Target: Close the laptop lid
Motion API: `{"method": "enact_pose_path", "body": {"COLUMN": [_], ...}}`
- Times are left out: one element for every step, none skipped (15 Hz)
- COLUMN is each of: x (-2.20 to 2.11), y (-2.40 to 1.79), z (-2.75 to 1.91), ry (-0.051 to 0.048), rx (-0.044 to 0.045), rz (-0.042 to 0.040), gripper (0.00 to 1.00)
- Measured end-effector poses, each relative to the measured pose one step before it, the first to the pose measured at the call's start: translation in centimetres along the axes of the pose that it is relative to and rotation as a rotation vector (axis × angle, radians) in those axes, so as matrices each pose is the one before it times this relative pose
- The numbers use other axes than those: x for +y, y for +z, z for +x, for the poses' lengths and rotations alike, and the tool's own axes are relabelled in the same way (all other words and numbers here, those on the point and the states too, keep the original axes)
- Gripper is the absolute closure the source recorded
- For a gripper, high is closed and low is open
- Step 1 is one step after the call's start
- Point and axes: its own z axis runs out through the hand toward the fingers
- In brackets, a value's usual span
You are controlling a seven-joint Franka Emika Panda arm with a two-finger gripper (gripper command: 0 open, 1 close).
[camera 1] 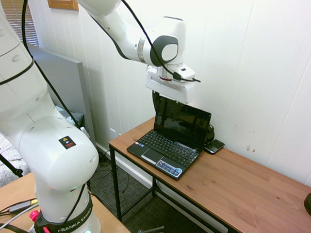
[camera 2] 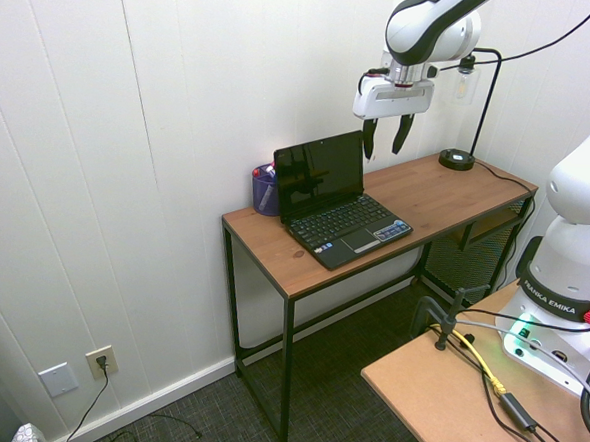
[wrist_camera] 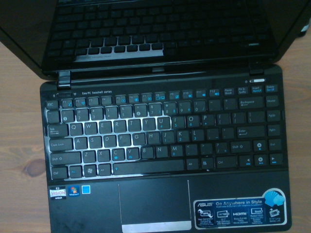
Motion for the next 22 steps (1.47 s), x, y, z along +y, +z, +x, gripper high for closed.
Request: {"method": "enact_pose_path", "body": {"x": [0.025,-0.034,-0.311,-0.589,-0.852,-0.98,-1.058,-1.237,-1.3,-1.222,-1.342,-1.317,-1.348,-1.321,-1.277,-1.068,-0.943,-0.771,-0.659,-0.549,-0.465,-0.327], "y": [0.04,0.028,-0.145,-0.452,-0.631,-0.554,-0.296,-0.01,0.448,0.684,0.566,0.39,0.03,-0.103,0.077,0.356,0.523,0.598,0.714,0.621,0.549,0.575], "z": [-0.009,-0.084,-0.173,-0.148,-0.175,-0.07,0.082,0.293,0.439,0.5,0.67,0.717,0.654,0.71,0.595,0.361,0.302,0.203,0.329,0.384,0.347,0.251], "ry": [-0.00283,-0.00637,-0.00457,-0.00697,-0.00672,0.00261,0.01002,0.01137,0.00946,0.01055,0.00969,0.01162,0.00974,0.00884,0.00932,0.0088,0.00597,0.005,0.00324,0.00367,0.00489,0.00498], "rx": [0.00047,0.00478,0.00767,0.0116,0.01579,0.01552,0.01555,0.01587,0.01718,0.01229,0.01473,0.0142,0.01121,0.01608,0.02001,0.01143,0.00649,0.00164,-0.00307,-0.00126,-0.002,-0.00233], "rz": [-0.00421,-0.00813,0.00265,0.01026,0.01521,0.01759,0.02025,0.02103,0.0187,0.01523,0.0116,0.00628,0.00825,0.00894,0.00357,-0.0036,-0.00546,-0.0079,-0.00551,-0.00306,-0.007,-0.00802], "gripper": [0.0,0.0,0.0,0.0,0.0,0.0,0.0,0.0,0.0,0.0,0.0,0.0,0.0,0.0,0.0,0.0,1.0,1.0,1.0,1.0,1.0,1.0]}}
